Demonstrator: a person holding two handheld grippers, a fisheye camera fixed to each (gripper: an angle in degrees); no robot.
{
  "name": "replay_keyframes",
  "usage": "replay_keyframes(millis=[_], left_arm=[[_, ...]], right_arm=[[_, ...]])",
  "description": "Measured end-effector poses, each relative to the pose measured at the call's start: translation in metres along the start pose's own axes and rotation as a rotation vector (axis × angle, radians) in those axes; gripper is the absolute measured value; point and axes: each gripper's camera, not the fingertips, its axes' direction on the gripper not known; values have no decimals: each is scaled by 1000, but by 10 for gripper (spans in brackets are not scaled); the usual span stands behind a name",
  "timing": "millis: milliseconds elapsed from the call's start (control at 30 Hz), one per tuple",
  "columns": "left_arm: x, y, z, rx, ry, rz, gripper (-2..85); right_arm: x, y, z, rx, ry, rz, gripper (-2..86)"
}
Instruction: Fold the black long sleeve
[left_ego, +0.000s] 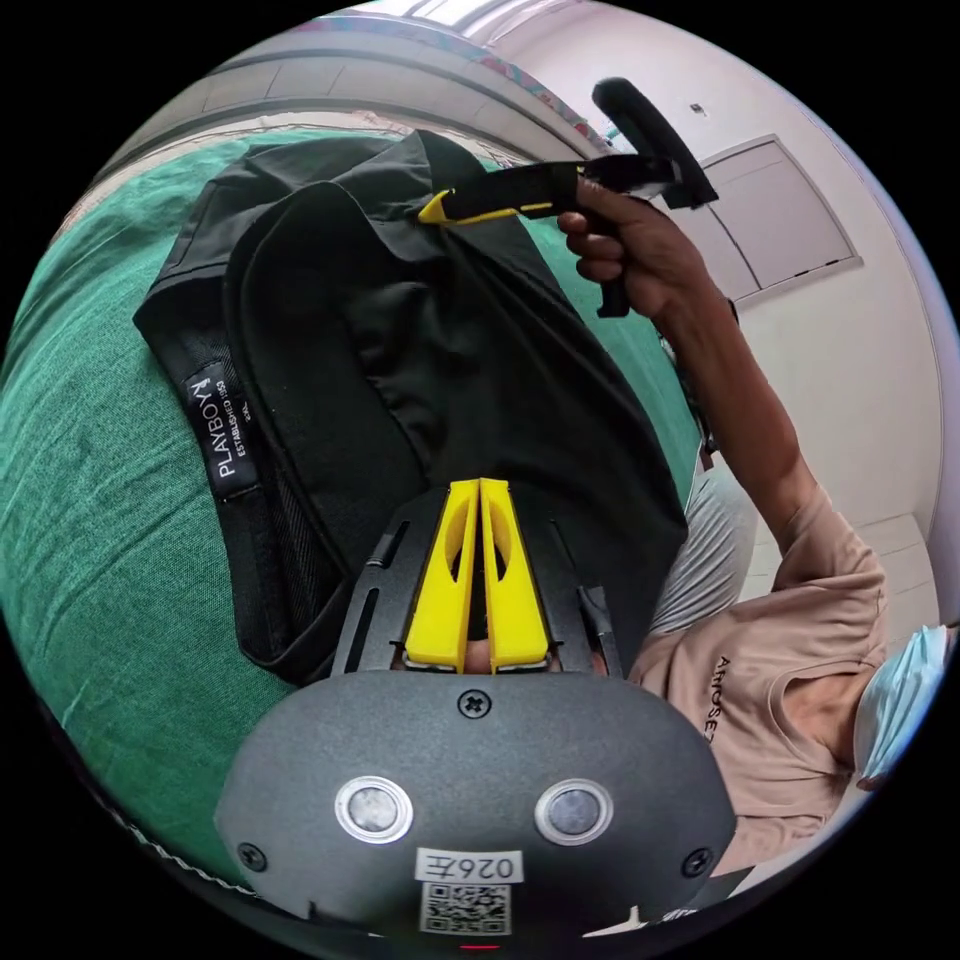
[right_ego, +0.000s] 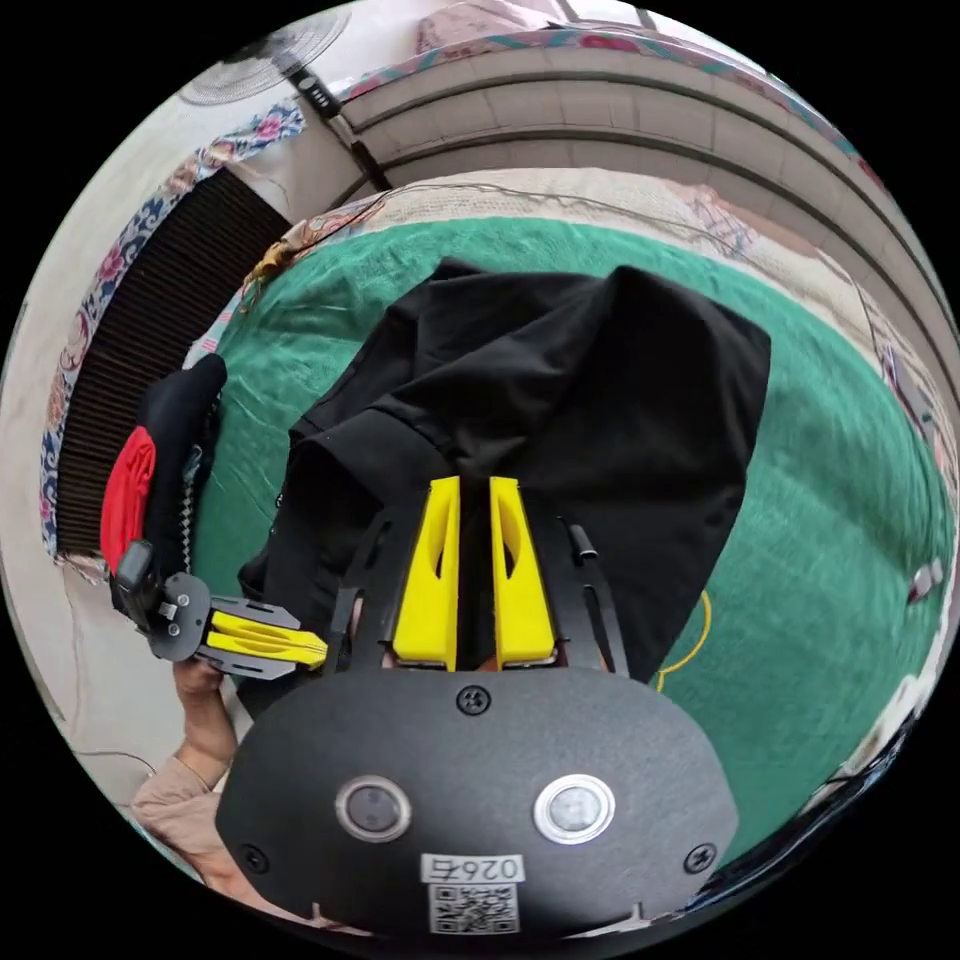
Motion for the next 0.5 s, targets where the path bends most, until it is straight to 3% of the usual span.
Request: replay_keyframes(millis=[167, 233, 300, 367, 500], left_arm=[[-4, 13, -3, 6, 56, -2, -9], [-6, 18, -6, 10, 73, -5, -10], [-5, 23, -8, 12, 77, -8, -10], [-1, 27, -10, 14, 62, -3, -10], [10, 41, -25, 82, -31, -6, -10]], right_arm=[[3, -58, -12, -6, -139, -5, 8], [11, -72, -27, 116, -185, 34, 6], [27, -79, -52, 357, -322, 76, 21], [33, -83, -60, 399, -353, 82, 37], [18, -73, -49, 222, -221, -54, 55]])
